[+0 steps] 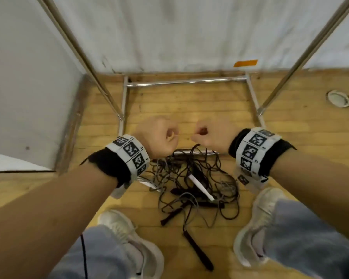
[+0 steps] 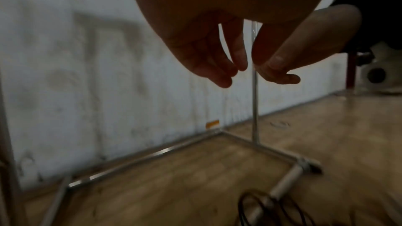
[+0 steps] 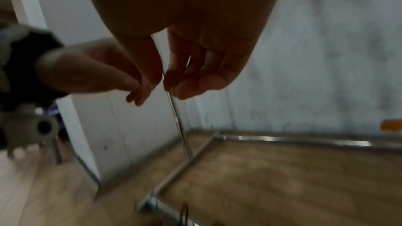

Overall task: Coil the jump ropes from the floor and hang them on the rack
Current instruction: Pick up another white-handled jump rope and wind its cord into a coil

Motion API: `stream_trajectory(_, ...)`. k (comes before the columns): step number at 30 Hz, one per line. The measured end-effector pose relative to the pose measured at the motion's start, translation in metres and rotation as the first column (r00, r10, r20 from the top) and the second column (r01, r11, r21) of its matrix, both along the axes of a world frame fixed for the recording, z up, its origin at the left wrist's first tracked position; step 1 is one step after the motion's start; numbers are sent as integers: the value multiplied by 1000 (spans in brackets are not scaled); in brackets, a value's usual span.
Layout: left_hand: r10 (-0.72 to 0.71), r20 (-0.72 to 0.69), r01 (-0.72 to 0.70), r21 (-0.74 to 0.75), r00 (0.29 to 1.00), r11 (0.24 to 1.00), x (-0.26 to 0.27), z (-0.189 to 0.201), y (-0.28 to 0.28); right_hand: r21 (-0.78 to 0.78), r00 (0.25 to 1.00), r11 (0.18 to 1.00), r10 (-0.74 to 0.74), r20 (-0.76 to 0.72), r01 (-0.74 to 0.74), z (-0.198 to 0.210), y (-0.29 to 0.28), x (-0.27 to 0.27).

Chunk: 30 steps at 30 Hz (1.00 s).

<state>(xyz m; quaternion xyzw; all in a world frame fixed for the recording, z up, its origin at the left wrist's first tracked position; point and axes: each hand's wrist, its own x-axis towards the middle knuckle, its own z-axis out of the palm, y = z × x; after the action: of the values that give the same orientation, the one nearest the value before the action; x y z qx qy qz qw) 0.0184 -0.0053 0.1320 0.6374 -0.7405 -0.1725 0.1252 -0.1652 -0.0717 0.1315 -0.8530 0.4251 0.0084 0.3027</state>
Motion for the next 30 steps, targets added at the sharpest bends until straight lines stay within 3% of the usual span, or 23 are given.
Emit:
stream_trajectory(2, -76, 33, 73, 80, 997, 994, -7, -42, -1, 122, 978, 989, 104, -179, -83, -48, 4, -1)
stream_trajectory(5, -164, 13, 159, 183, 986, 970, -18, -94, 0, 257, 922, 957, 217, -321, -135, -107, 16, -10)
stream_trajectory(8, -267, -40, 267, 278, 963, 923, -33, -134, 4, 367, 779, 910, 369, -507, -193, -154, 37, -23)
stream_trajectory(11, -277, -80, 287, 340, 958, 895, -49, -162, 9, 421, 611, 880, 462, -643, -221, -185, 58, -37)
stream_trajectory(13, -298, -86, 307, 392, 951, 867, -57, -172, 12, 441, 574, 871, 478, -665, -215, -194, 66, -44)
stream_trajectory(14, -310, -83, 315, 415, 947, 853, -60, -176, 12, 426, 594, 879, 463, -658, -213, -196, 68, -47)
stream_trajectory(16, -319, -78, 320, 437, 945, 841, -63, -180, 12, 370, 700, 907, 397, -594, -201, -194, 66, -53)
stream_trajectory(19, -332, -41, 315, 445, 942, 838, -64, -184, 11, 251, 893, 952, 261, -368, -175, -186, 56, -57)
stream_trajectory(22, -268, -81, 276, 435, 960, 857, -67, -178, 4, 261, 994, 965, 23, -107, 6, -169, 37, -51)
stream_trajectory(25, 0, -220, 79, 349, 975, 934, -65, -160, -12, 283, 979, 951, -163, 125, 122, -145, 9, -36)
stream_trajectory(30, 132, -347, -95, 122, 929, 988, -47, -120, -36, 347, 852, 908, -364, 377, 234, -110, -24, -19)
